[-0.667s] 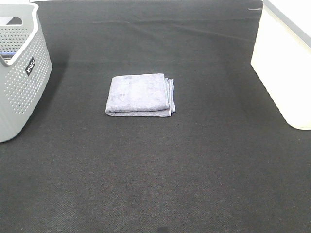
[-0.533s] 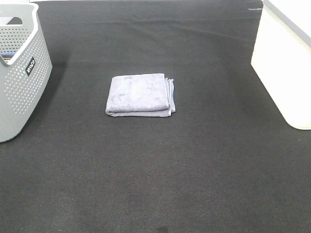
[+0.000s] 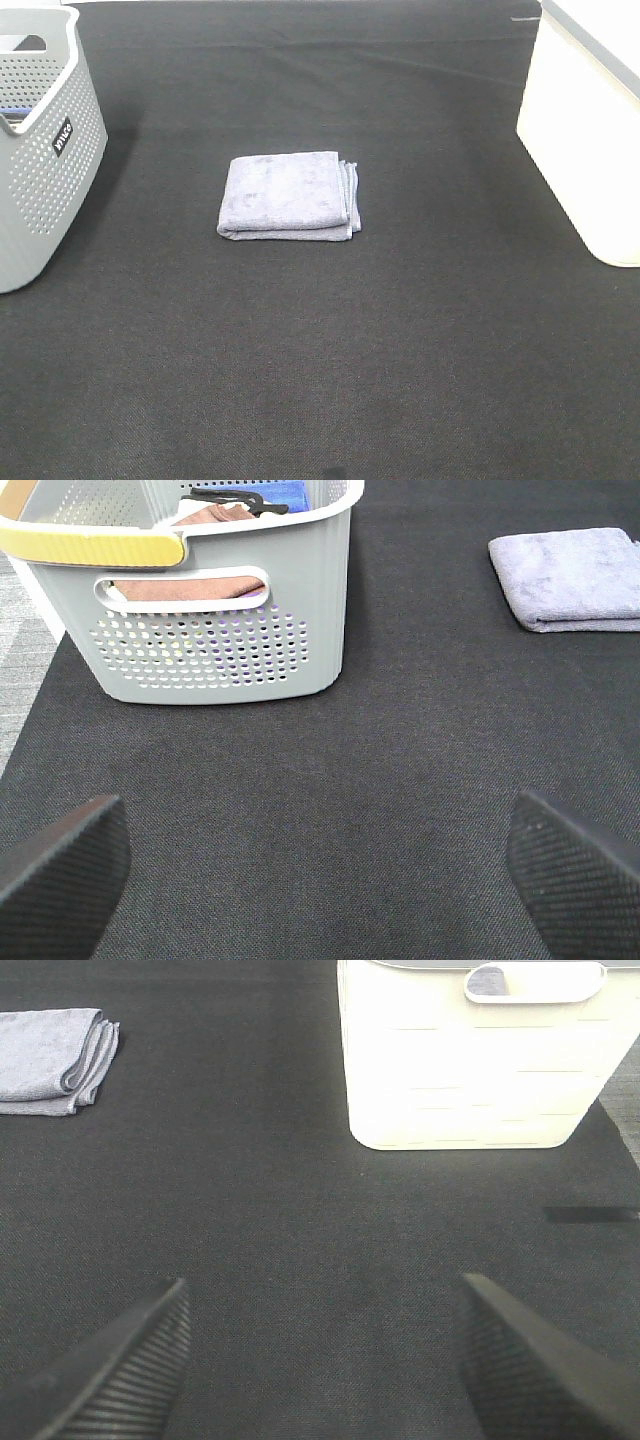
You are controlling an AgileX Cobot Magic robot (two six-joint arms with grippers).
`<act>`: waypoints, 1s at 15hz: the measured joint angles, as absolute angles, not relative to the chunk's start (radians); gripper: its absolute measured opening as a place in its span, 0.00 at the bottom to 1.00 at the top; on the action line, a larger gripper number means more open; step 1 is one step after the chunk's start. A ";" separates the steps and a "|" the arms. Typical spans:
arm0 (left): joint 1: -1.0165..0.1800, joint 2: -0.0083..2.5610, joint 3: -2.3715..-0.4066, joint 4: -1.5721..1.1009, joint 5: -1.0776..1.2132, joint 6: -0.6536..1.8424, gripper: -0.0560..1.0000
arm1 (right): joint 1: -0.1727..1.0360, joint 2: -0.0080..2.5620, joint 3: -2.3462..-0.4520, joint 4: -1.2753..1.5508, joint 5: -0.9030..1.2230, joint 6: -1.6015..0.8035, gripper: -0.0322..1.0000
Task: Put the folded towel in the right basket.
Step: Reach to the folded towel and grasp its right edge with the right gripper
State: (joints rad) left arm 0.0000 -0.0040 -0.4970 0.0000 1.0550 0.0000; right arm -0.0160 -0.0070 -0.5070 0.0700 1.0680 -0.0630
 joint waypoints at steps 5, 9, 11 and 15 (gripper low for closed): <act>0.000 -0.004 -0.497 0.000 1.055 0.000 0.97 | -0.016 -0.007 -0.507 0.070 1.068 -0.063 0.71; 0.000 -0.004 -0.497 0.000 1.055 0.000 0.97 | -0.016 -0.007 -0.507 0.070 1.068 -0.063 0.71; 0.000 -0.004 -0.497 0.000 1.055 0.000 0.97 | -0.016 -0.007 -0.507 0.070 1.068 -0.063 0.71; 0.000 -0.004 -0.497 0.000 1.055 0.000 0.97 | -0.016 -0.007 -0.507 0.070 1.068 -0.063 0.71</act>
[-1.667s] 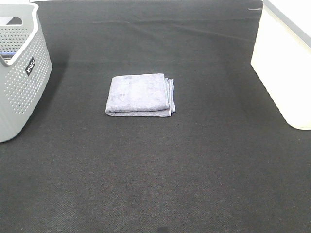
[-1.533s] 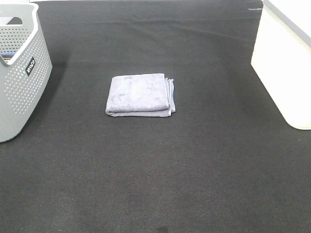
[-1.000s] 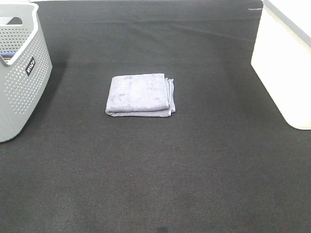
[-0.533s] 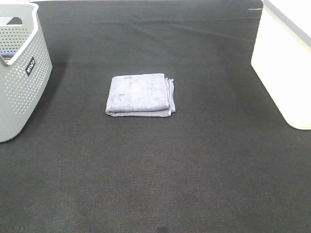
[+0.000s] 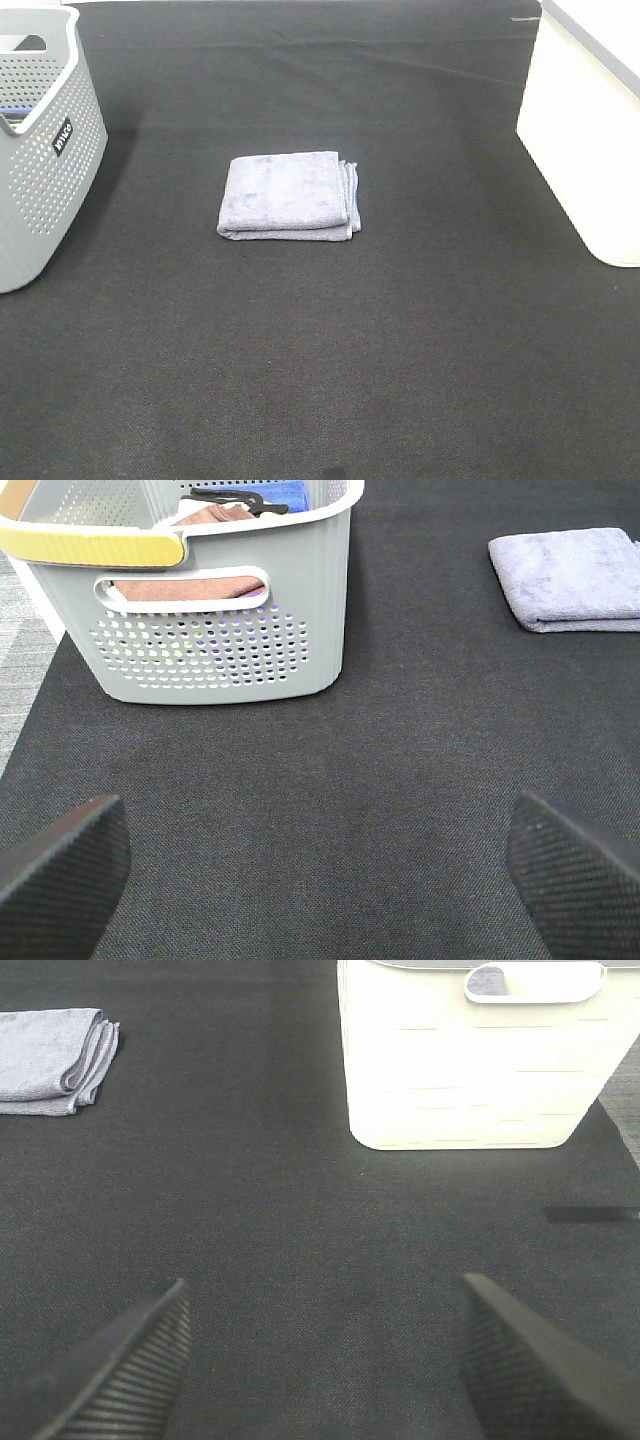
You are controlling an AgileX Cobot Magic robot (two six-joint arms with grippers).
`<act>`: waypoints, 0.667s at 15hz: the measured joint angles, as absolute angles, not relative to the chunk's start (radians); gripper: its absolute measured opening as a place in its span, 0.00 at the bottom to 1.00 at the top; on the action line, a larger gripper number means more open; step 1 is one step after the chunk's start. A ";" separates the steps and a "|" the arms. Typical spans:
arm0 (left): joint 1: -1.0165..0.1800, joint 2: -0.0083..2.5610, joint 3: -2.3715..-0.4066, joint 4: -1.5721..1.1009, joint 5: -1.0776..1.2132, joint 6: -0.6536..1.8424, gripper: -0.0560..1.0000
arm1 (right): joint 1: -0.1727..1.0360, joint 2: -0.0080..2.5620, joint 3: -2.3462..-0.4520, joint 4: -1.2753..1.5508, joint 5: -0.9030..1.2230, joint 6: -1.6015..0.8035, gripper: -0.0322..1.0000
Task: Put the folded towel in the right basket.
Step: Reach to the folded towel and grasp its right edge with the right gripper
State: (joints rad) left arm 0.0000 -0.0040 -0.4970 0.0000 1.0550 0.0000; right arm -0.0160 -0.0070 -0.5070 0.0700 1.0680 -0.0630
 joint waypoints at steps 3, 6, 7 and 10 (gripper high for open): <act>0.000 -0.004 -0.497 0.000 1.055 0.000 0.97 | -0.016 -0.007 -0.507 0.070 1.068 -0.063 0.71; 0.000 -0.004 -0.497 0.000 1.055 0.000 0.97 | -0.016 -0.007 -0.507 0.070 1.068 -0.063 0.71; 0.000 -0.004 -0.497 0.000 1.055 0.000 0.97 | -0.016 -0.007 -0.507 0.070 1.068 -0.063 0.71; 0.000 -0.004 -0.497 0.000 1.055 0.000 0.97 | -0.016 -0.007 -0.507 0.070 1.068 -0.063 0.71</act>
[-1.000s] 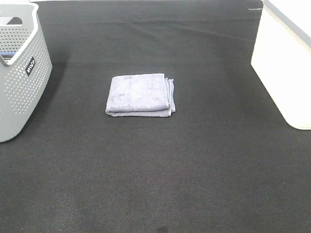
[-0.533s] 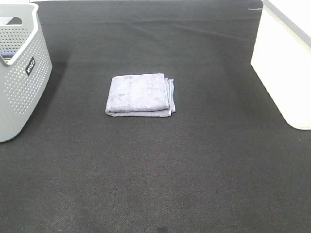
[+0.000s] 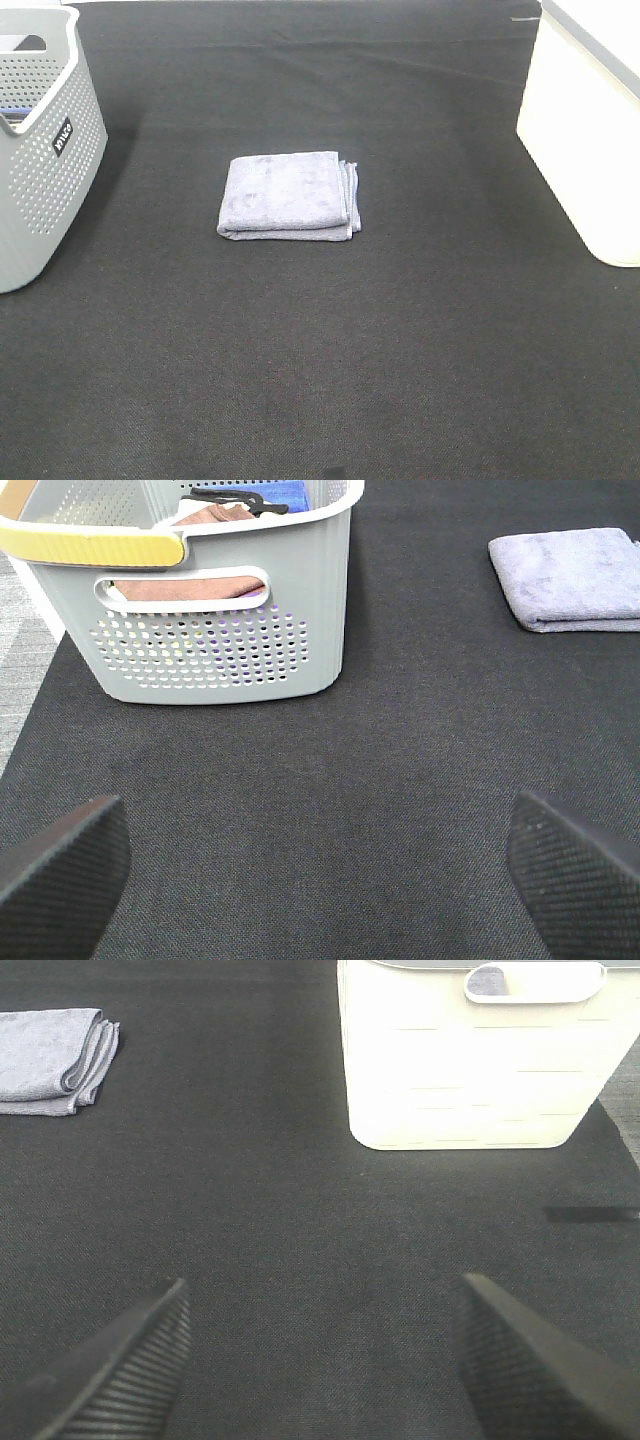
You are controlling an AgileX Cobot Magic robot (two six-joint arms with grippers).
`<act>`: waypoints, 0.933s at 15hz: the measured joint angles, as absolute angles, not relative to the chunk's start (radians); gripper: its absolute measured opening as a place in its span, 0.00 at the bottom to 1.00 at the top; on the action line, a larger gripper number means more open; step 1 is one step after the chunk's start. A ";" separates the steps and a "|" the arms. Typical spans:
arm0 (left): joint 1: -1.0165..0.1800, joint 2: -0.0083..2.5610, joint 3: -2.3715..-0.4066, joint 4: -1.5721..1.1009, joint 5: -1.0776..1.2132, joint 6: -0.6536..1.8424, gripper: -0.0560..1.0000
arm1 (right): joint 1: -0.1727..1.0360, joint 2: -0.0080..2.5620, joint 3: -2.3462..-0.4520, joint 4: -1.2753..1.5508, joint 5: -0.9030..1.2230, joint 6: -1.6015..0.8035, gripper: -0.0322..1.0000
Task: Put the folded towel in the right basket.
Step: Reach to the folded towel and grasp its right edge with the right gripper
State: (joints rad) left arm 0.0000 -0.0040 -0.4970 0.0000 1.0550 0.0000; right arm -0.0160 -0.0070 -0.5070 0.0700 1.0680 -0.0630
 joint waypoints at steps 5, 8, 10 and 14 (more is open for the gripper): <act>0.000 -0.004 -0.497 0.000 1.055 0.000 0.97 | -0.016 -0.007 -0.507 0.070 1.068 -0.063 0.71; 0.000 -0.004 -0.497 0.000 1.055 0.000 0.97 | -0.016 -0.007 -0.507 0.070 1.068 -0.063 0.71; 0.000 -0.004 -0.497 0.000 1.055 0.000 0.97 | -0.016 -0.007 -0.507 0.070 1.068 -0.063 0.71; 0.000 -0.004 -0.497 0.000 1.055 0.000 0.97 | -0.016 -0.007 -0.507 0.070 1.068 -0.063 0.71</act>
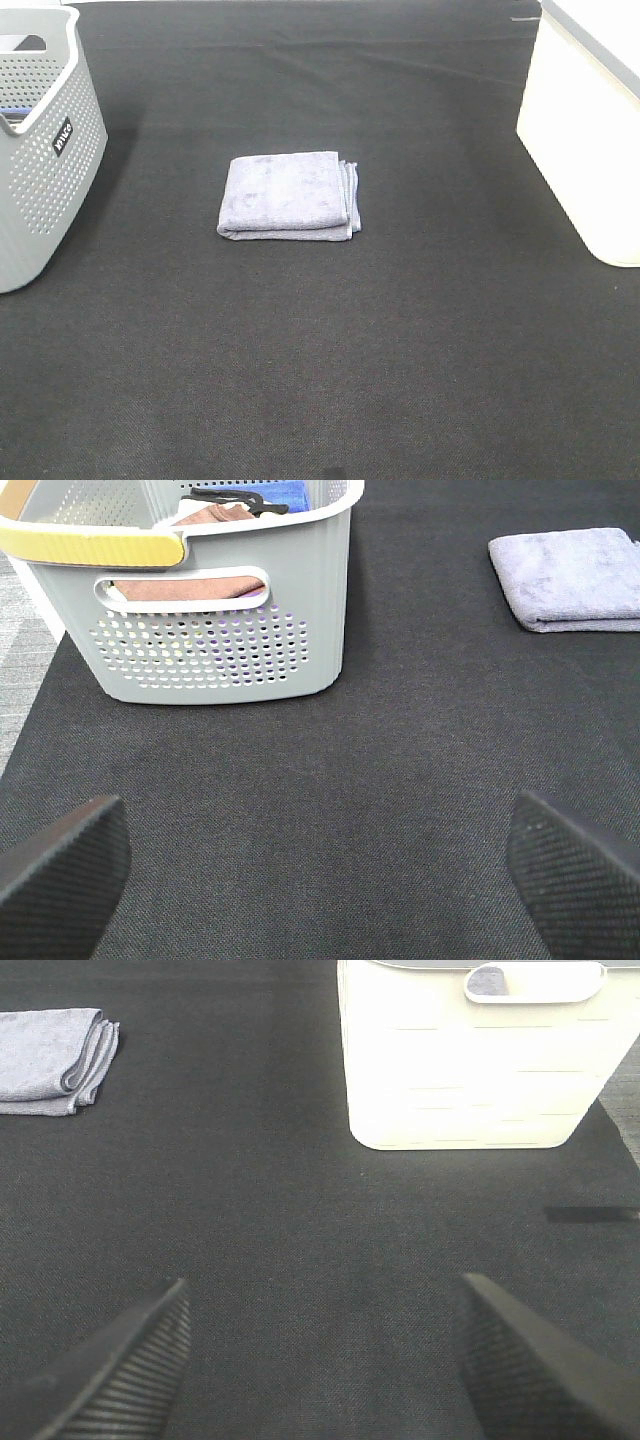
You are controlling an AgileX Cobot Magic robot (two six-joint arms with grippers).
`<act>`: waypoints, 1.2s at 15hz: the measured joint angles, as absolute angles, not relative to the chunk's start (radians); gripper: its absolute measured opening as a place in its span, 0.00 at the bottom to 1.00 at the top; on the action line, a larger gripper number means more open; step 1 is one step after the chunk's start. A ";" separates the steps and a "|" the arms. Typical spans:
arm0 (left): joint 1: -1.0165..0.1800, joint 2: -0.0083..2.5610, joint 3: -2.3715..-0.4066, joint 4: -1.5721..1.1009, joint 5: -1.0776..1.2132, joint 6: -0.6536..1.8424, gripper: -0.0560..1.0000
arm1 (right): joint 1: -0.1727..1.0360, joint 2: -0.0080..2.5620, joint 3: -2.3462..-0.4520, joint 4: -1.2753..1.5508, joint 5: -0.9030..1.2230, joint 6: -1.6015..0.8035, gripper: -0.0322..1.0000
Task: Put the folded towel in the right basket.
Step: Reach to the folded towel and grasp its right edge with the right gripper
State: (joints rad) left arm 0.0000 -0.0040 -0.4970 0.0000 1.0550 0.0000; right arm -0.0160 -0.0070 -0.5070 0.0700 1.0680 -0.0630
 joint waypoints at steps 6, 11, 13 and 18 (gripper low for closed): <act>0.000 -0.004 -0.497 0.000 1.055 0.000 0.97 | -0.016 -0.007 -0.507 0.070 1.068 -0.063 0.71; 0.000 -0.004 -0.497 0.000 1.055 0.000 0.97 | -0.016 0.009 -0.507 0.070 1.067 -0.063 0.71; 0.000 -0.004 -0.497 0.000 1.055 0.000 0.97 | -0.016 0.081 -0.523 0.075 1.034 -0.064 0.71; 0.000 -0.004 -0.497 0.000 1.055 0.000 0.97 | -0.016 0.413 -0.659 0.097 0.906 -0.070 0.71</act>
